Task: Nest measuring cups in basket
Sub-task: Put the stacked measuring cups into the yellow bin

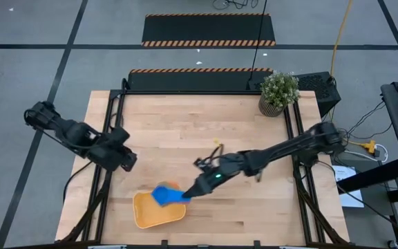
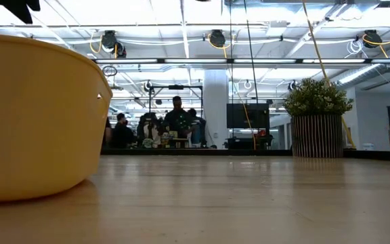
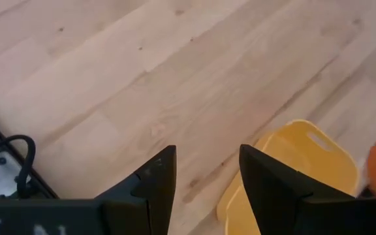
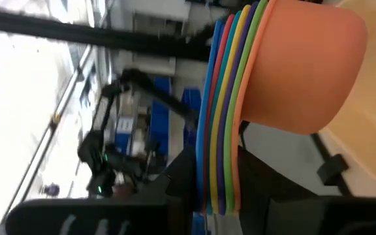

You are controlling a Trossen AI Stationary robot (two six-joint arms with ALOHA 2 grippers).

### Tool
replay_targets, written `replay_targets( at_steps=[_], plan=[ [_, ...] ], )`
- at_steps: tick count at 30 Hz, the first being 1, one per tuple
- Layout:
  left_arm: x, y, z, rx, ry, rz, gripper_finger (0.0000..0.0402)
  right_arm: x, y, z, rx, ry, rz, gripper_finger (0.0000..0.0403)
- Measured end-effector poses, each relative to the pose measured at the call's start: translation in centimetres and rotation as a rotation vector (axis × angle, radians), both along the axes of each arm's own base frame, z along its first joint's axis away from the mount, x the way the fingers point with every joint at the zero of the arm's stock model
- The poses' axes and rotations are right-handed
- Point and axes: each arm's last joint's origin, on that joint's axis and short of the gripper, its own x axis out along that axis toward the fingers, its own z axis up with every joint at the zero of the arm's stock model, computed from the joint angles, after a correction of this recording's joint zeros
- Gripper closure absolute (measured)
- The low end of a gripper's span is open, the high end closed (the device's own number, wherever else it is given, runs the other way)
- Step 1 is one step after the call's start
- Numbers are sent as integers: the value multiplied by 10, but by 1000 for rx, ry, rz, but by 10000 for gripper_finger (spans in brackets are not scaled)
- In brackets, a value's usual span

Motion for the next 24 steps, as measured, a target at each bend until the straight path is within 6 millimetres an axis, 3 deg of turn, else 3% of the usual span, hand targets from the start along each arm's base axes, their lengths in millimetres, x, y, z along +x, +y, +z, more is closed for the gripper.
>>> replay_targets(
  at_steps=[7, 12, 16, 24],
  plan=[
    [-11, -2, 4, -11, -34, -51, 231, 64, 8, -12, 4, -3, 119, 343],
    [-11, -10, 3, -11, -35, -76, 231, 95, 8, -23, 13, -12, 159, 343],
    [-10, -16, 2, -15, -43, -81, 231, 108, 10, -35, 20, 12, 179, 343],
    [-4, -29, 0, -36, -88, -65, 232, 115, 11, -65, -21, 74, 206, 343]
  ],
)
